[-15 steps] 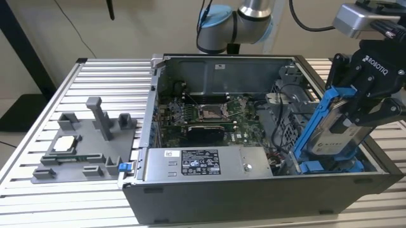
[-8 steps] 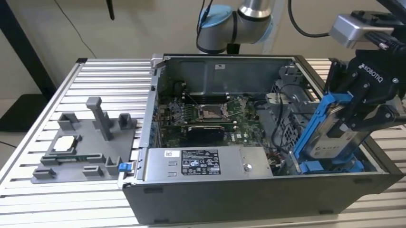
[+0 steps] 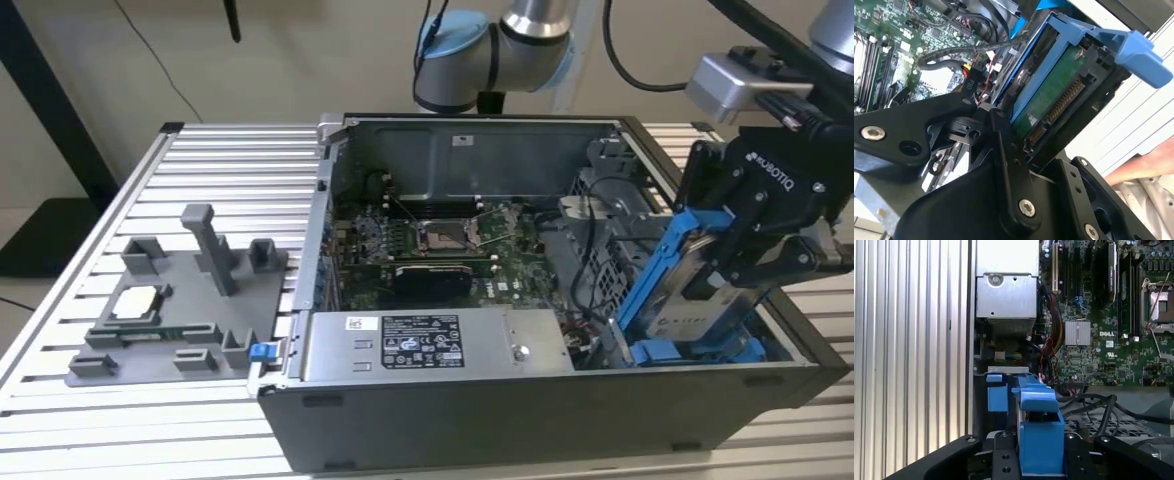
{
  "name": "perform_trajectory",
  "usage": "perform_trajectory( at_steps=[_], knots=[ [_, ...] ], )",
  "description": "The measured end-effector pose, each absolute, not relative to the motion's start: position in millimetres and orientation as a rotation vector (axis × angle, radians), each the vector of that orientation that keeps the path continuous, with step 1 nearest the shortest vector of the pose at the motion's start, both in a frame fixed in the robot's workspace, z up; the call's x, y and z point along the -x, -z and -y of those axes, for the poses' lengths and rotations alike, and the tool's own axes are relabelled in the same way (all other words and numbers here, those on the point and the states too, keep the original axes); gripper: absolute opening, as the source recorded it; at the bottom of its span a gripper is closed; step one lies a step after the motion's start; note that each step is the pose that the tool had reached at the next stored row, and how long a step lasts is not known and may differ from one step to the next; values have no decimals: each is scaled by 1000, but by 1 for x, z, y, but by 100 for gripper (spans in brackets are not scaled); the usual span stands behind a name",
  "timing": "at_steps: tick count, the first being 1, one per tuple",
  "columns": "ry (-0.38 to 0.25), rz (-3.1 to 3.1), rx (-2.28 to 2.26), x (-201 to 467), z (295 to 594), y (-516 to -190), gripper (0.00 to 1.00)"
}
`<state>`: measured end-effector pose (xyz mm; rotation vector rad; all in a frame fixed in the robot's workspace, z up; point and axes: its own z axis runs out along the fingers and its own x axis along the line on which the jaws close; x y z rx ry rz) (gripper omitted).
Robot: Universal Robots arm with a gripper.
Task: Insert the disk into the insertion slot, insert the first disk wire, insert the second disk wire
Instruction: 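Insert the disk into the insertion slot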
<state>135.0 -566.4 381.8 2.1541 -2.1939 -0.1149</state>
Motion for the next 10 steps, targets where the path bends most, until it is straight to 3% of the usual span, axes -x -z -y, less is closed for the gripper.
perform_trajectory(
  at_steps=[3, 4, 10],
  knots=[
    [115, 2194, -2154, -135, 566, -382, 0],
    [115, 2194, -2154, -135, 566, -382, 100],
    [115, 2194, -2154, -135, 566, -385, 100]
  ],
)
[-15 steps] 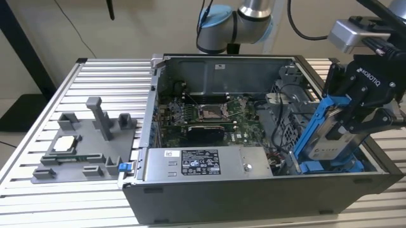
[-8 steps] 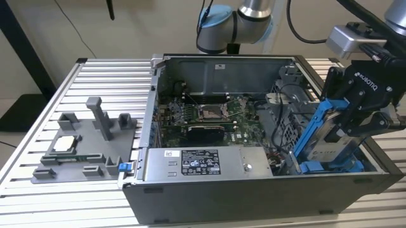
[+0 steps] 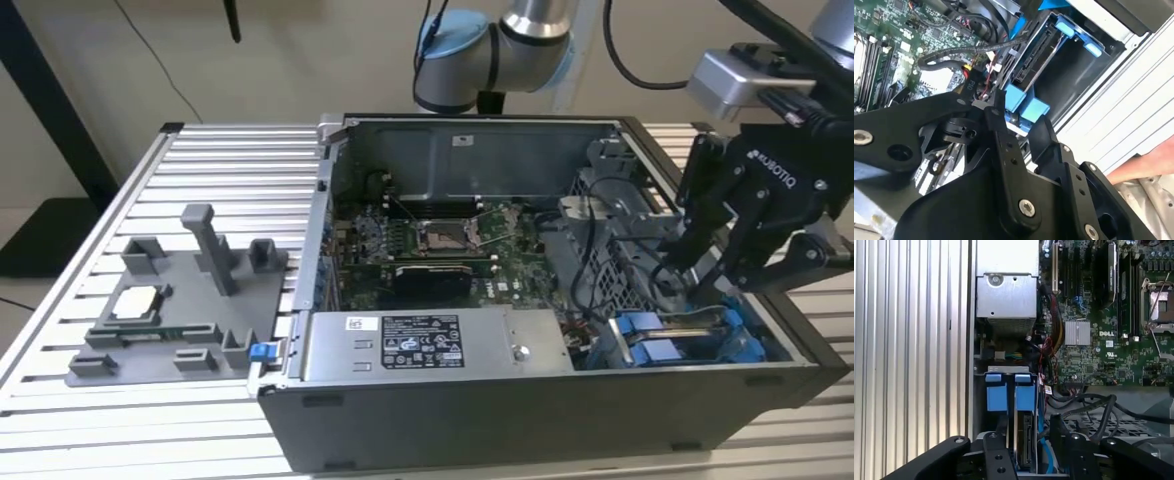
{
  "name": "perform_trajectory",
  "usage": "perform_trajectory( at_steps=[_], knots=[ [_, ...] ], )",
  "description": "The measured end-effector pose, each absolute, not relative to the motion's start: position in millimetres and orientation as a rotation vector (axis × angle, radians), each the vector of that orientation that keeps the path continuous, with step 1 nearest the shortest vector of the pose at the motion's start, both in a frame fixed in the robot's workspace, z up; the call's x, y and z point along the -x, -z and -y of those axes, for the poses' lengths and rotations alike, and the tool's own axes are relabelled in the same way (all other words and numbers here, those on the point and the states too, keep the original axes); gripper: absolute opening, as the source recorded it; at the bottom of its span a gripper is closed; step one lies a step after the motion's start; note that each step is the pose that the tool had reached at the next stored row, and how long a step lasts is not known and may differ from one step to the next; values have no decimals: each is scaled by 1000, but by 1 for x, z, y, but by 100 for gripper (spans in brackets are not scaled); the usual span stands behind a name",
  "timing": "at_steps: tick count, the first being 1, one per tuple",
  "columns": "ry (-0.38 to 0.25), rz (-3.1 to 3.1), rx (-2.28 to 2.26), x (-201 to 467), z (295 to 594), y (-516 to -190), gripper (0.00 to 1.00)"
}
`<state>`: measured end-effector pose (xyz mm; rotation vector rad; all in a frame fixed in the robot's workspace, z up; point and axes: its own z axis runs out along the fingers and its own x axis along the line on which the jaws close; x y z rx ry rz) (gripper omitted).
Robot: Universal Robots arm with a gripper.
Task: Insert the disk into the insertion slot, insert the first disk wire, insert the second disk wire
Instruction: 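Insert the disk into the insertion slot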
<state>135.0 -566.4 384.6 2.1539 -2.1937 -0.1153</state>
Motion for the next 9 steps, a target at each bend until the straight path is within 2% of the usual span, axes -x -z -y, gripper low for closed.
perform_trajectory(
  at_steps=[9],
  knots=[
    [116, 2194, -2154, -135, 562, -395, 100]
  ],
)
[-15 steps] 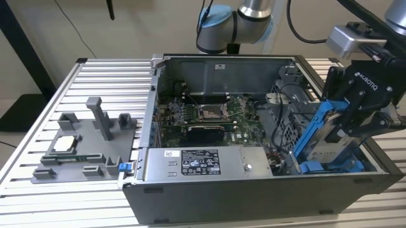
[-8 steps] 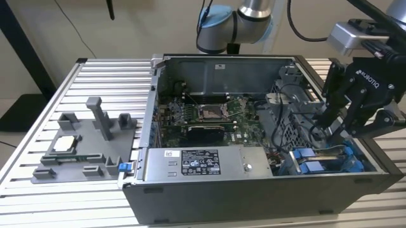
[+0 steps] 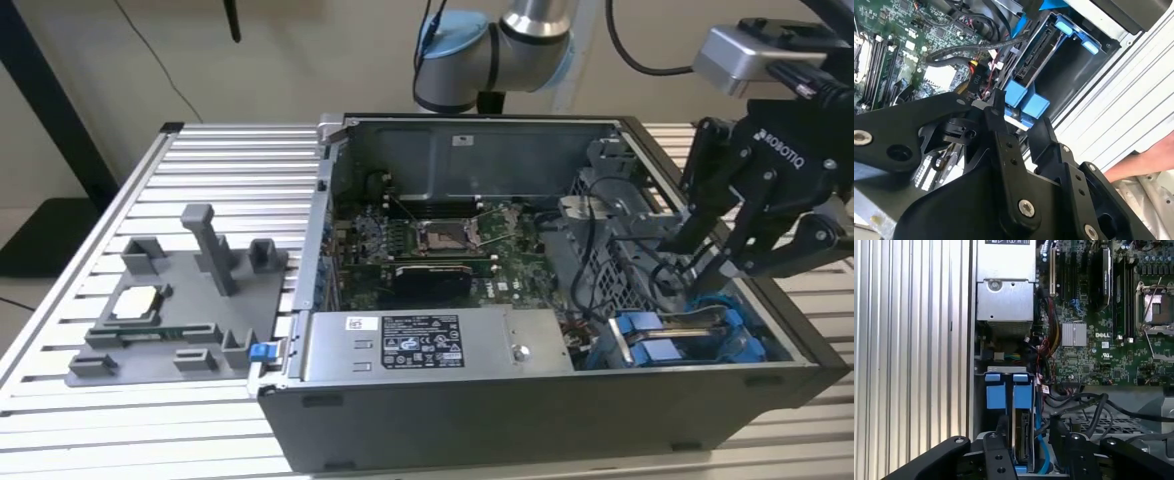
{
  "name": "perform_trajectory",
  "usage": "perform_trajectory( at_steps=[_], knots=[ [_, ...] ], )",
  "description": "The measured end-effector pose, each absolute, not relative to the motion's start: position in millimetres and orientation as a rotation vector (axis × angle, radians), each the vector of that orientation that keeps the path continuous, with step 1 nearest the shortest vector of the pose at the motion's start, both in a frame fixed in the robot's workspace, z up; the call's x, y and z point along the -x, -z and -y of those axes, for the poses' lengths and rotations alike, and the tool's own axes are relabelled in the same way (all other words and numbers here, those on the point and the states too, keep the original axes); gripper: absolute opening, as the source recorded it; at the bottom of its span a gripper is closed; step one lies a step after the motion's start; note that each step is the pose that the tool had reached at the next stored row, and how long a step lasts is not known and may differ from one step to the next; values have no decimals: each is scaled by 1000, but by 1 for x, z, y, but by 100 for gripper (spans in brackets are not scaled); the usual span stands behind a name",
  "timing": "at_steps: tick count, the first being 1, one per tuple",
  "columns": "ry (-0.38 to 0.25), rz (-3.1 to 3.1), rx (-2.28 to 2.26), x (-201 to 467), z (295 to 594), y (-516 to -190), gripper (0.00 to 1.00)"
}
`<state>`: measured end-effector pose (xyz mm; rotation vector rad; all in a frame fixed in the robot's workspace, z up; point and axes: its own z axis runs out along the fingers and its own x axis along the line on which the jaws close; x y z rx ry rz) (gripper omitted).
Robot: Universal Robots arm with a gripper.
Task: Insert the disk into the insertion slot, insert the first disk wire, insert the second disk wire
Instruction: 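Insert the disk into the insertion slot, then insert the first disk wire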
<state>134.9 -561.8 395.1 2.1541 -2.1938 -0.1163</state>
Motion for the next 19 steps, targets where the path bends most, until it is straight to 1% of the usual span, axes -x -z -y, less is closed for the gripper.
perform_trajectory(
  at_steps=[6, 7, 11, 13, 19],
  knots=[
    [120, 2195, -2156, -135, 554, -400, 100],
    [132, 2200, -2161, -135, 553, -400, 100],
    [214, 2229, -2198, -135, 553, -399, 100],
    [243, 2240, -2211, -135, 553, -398, 100],
    [262, 2246, -2219, -137, 553, -390, 100]
  ],
)
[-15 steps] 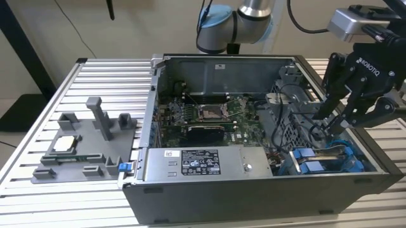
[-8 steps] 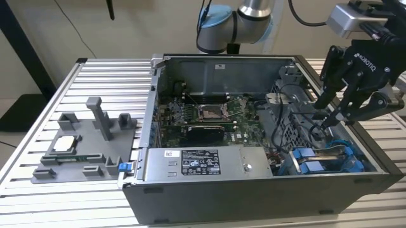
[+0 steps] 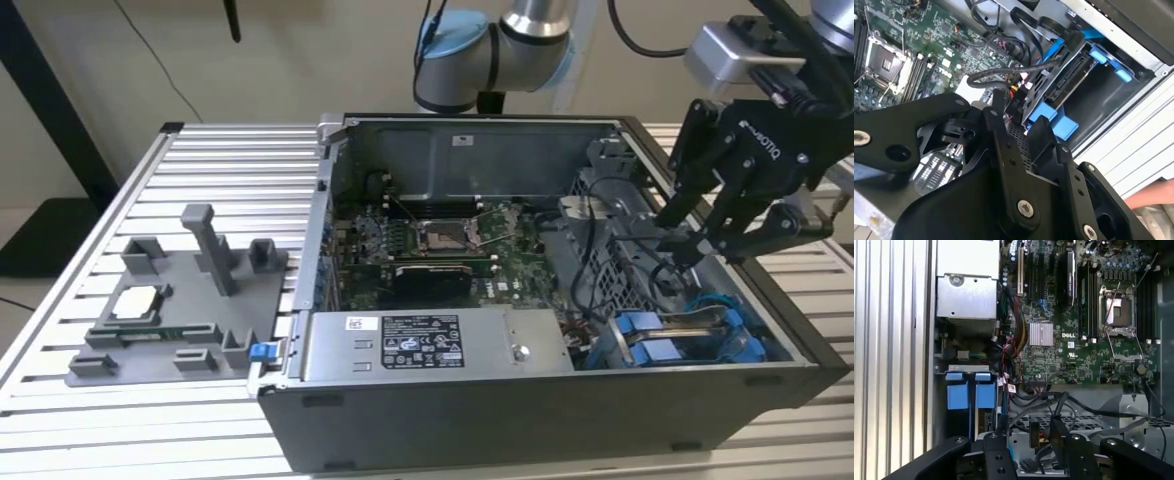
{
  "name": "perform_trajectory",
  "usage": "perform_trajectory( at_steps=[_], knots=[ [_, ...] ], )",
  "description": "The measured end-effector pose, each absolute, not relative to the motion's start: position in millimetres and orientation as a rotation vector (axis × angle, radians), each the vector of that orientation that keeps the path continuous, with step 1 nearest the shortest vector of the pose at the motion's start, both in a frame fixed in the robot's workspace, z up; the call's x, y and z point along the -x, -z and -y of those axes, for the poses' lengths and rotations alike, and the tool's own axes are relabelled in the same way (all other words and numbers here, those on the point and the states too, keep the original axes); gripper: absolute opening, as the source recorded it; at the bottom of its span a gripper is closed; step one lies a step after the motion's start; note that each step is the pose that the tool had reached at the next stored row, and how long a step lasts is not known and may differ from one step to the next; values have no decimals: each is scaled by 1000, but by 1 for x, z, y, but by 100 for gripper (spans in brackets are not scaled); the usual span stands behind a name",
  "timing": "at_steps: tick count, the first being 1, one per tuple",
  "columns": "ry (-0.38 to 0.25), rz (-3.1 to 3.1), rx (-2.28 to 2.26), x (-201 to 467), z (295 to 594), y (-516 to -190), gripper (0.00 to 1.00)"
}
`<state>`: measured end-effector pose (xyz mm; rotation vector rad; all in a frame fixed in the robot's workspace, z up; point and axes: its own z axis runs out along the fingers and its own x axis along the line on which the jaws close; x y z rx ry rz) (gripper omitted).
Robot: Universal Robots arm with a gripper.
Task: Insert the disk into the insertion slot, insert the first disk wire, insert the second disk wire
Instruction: 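Insert the first disk wire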
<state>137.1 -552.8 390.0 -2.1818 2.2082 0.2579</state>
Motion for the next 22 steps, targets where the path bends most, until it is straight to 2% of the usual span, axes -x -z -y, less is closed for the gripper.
perform_trajectory(
  at_steps=[10, 22],
  knots=[
    [-283, -2193, 2170, -138, 553, -380, 100],
    [-290, -2193, 2170, -141, 553, -388, 100]
  ],
)
